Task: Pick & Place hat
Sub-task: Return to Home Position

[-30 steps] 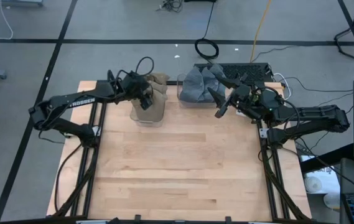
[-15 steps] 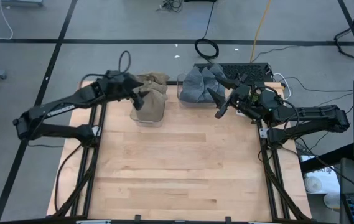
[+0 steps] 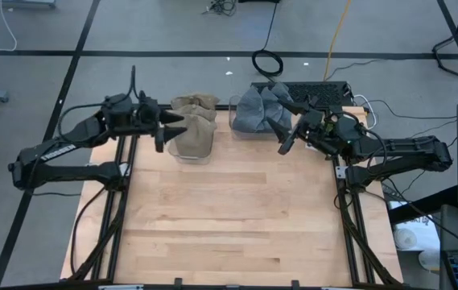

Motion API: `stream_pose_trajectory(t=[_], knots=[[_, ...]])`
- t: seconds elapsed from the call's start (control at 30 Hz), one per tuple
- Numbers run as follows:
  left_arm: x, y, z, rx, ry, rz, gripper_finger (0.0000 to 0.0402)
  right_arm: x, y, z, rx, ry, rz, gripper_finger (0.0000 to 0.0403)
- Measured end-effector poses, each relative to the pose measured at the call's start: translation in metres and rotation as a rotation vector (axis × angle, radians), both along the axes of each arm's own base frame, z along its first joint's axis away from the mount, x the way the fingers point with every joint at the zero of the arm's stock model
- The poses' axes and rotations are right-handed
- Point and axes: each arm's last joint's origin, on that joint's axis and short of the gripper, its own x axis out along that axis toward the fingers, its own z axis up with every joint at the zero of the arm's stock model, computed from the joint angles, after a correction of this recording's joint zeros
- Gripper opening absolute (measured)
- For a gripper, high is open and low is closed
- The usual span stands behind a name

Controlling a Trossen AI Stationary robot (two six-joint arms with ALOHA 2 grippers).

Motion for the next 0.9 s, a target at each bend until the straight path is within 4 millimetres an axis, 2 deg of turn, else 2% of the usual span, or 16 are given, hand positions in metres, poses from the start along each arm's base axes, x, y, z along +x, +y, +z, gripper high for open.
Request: stream_pose_trajectory(t=[0.17,0.4,0.6,0.73,0.9], knots=[[-0.001,-0.011,0.013,-0.089,-0.144,-0.14,0.0249,0.0,0.0,0.0,-0.003,0.002,0.012,0.0309],[0.002,-0.022,0.026,-0.134,-0.268,-0.28,0.031,0.001,0.001,0.0,-0.012,0.006,0.055,0.0307],[0.002,-0.025,0.04,-0.203,-0.409,-0.304,0.0352,0.001,0.002,0.002,0.009,-0.033,0.084,0.0306],[0.0,-0.026,0.047,-0.174,-0.469,-0.315,0.0366,-0.001,0.002,0.006,0.084,-0.12,0.105,0.0306],[-0.001,-0.026,0.051,-0.155,-0.514,-0.324,0.0374,-0.001,0.002,0.006,0.089,-0.129,0.106,0.0306]])
